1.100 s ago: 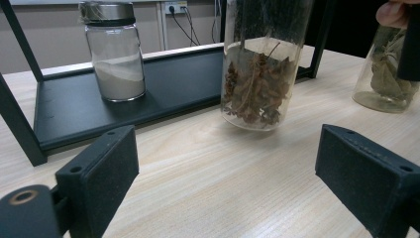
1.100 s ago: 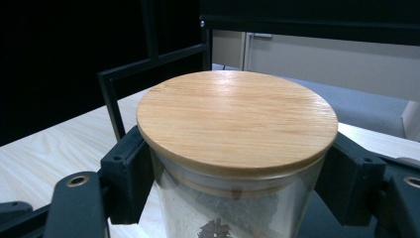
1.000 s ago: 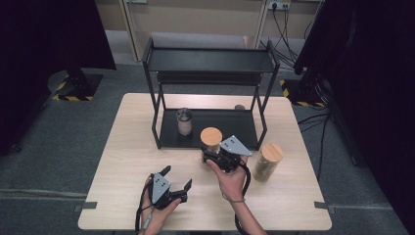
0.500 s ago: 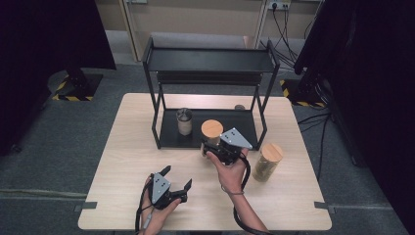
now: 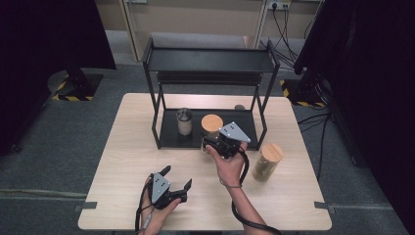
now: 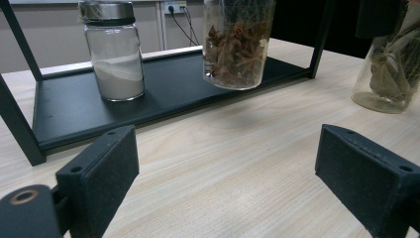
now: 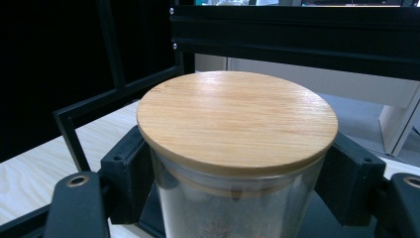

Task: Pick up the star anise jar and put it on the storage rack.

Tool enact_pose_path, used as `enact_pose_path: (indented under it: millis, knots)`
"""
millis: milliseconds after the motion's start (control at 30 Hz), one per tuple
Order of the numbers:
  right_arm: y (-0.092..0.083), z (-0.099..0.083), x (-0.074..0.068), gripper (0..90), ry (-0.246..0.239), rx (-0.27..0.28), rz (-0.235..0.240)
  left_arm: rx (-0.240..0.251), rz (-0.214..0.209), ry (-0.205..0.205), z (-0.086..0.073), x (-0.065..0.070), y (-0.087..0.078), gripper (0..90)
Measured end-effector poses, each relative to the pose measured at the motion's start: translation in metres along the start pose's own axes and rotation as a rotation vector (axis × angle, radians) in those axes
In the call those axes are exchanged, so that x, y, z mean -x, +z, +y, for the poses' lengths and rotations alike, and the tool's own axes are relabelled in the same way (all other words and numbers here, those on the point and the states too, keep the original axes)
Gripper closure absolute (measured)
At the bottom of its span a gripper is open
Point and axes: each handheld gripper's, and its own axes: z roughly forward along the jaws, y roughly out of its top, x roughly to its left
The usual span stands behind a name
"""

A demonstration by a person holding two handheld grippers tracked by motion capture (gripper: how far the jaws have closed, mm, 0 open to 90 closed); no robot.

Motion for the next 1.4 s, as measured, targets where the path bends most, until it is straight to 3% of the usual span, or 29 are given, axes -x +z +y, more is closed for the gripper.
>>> enact_pose_path:
  millis: [1400]
  knots:
    - [0.038,0.015,0.019,25.5,0.027,-0.049,-0.062,0.005,-0.003,0.011,0.000,0.001,0.000,9.3]
